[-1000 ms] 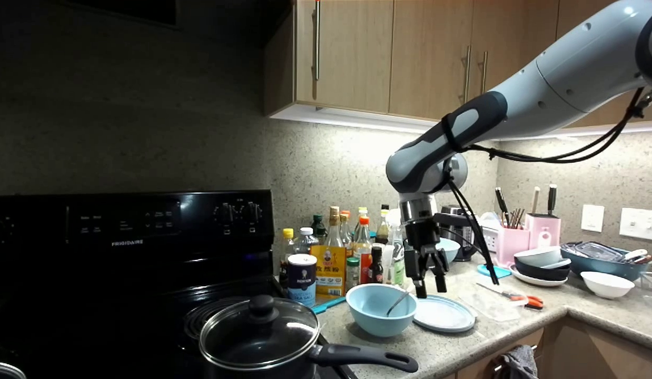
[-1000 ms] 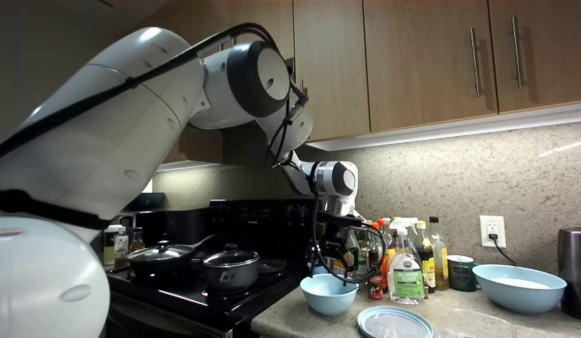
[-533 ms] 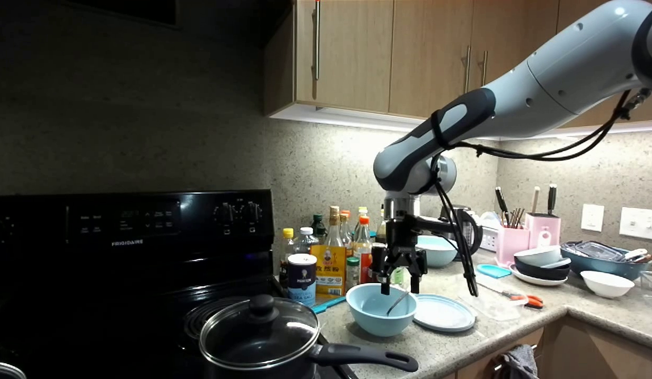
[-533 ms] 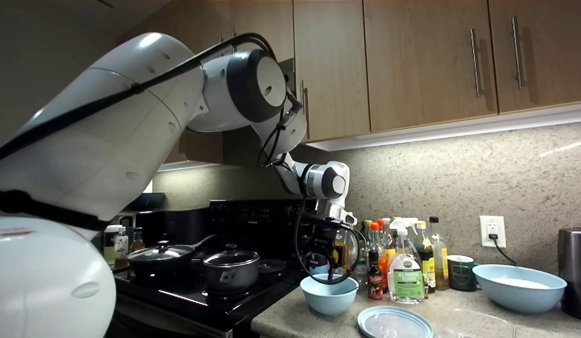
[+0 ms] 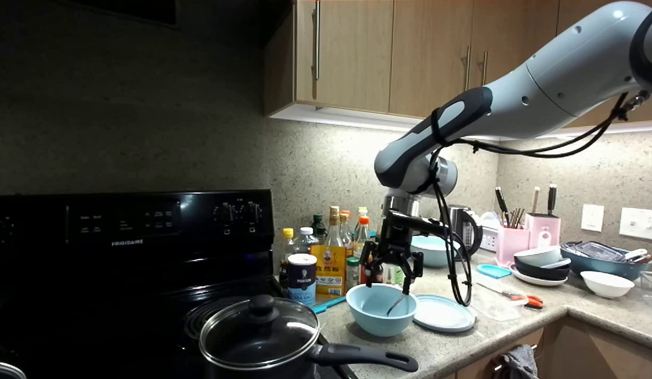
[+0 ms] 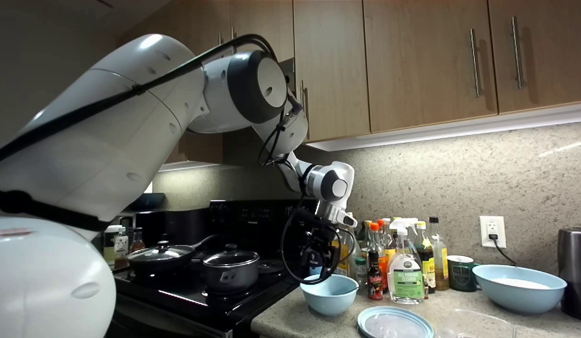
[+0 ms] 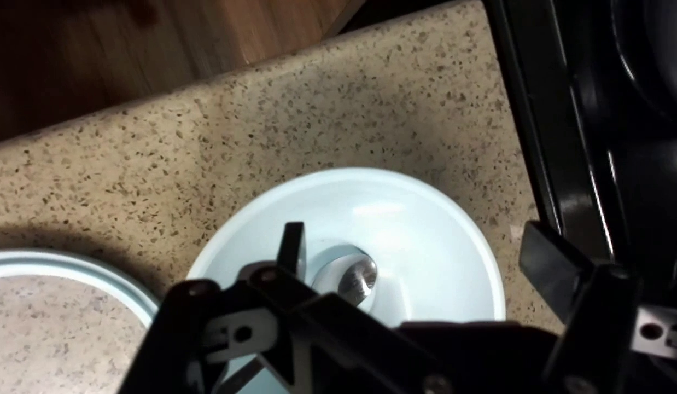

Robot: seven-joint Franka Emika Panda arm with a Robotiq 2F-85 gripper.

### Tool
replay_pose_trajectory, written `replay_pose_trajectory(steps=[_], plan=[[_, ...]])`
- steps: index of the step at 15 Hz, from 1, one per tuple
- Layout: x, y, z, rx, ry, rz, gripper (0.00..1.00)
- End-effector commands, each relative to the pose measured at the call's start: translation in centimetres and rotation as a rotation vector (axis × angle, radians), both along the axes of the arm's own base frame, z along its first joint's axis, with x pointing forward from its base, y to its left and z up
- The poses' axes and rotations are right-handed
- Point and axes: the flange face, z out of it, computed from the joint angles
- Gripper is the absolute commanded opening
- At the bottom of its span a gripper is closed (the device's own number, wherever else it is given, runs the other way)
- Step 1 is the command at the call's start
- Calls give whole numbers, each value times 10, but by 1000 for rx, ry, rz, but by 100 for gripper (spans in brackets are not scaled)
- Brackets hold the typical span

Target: Put the spoon on the blue plate

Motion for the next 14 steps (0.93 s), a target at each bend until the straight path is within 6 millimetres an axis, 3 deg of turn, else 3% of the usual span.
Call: replay_pose_trajectory(steps=[1, 6, 14], plan=[[2, -1, 1, 7, -2, -47, 100], [5, -4, -2, -10, 1, -167, 100], [3, -49, -12, -57, 17, -599, 100]])
